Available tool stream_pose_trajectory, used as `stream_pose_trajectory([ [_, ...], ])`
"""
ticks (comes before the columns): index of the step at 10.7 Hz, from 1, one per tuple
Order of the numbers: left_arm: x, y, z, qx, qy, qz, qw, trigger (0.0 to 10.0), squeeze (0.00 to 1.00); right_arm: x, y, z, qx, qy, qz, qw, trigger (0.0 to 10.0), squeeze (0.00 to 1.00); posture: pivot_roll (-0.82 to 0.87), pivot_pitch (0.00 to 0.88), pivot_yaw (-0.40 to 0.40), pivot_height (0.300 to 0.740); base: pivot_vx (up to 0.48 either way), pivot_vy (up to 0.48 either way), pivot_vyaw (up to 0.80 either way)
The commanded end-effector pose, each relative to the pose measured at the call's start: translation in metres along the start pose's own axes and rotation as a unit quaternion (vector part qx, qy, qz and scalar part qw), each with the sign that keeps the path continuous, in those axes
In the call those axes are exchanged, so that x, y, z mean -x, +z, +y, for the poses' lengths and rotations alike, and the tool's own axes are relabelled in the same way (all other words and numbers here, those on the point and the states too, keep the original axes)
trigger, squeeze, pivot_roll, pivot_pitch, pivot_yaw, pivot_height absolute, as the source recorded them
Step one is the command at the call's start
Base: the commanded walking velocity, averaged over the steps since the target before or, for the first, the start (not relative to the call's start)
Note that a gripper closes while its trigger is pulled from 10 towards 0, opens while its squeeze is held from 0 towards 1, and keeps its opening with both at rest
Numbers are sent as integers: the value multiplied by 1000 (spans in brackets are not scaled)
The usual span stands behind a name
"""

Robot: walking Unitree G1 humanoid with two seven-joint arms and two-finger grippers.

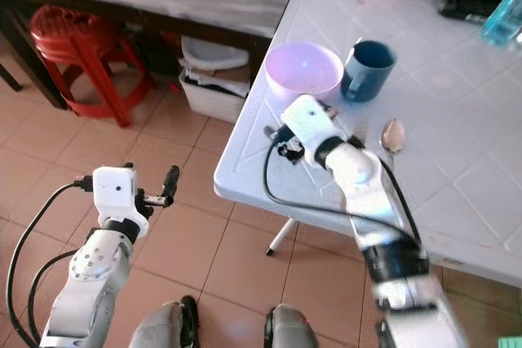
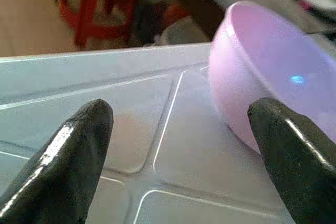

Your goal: Setting the table

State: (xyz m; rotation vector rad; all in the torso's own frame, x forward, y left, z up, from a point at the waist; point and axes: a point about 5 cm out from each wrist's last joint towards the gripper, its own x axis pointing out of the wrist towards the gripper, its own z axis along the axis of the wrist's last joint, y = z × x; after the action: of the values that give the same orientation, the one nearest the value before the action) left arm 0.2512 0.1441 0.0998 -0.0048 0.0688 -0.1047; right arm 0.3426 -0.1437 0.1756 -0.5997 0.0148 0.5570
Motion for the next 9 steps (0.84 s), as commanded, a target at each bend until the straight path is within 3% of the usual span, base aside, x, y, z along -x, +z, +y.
stream_pose_trajectory([
  [1,6,-1,1,2,-3,9,1000,10000,0,-4,7,-8,33,10,-4,999,10000,0,-44,265,-2,740,0,0,0],
  [3,9,-3,3,9,1,20,1000,10000,0,-12,20,-19,53,22,-10,998,10000,0,-34,275,-1,740,0,0,0],
  [6,11,-2,4,11,3,27,1000,10000,0,-16,20,-3,52,57,-17,997,10000,0,-30,278,-2,740,0,0,0],
  [7,10,-3,4,11,4,30,999,10000,0,-15,23,3,36,53,-31,997,10000,0,-31,275,2,740,0,0,0],
  [9,8,-4,4,12,2,35,999,10000,0,-17,36,-9,82,9,-52,995,10000,0,-40,272,4,740,0,0,0],
])
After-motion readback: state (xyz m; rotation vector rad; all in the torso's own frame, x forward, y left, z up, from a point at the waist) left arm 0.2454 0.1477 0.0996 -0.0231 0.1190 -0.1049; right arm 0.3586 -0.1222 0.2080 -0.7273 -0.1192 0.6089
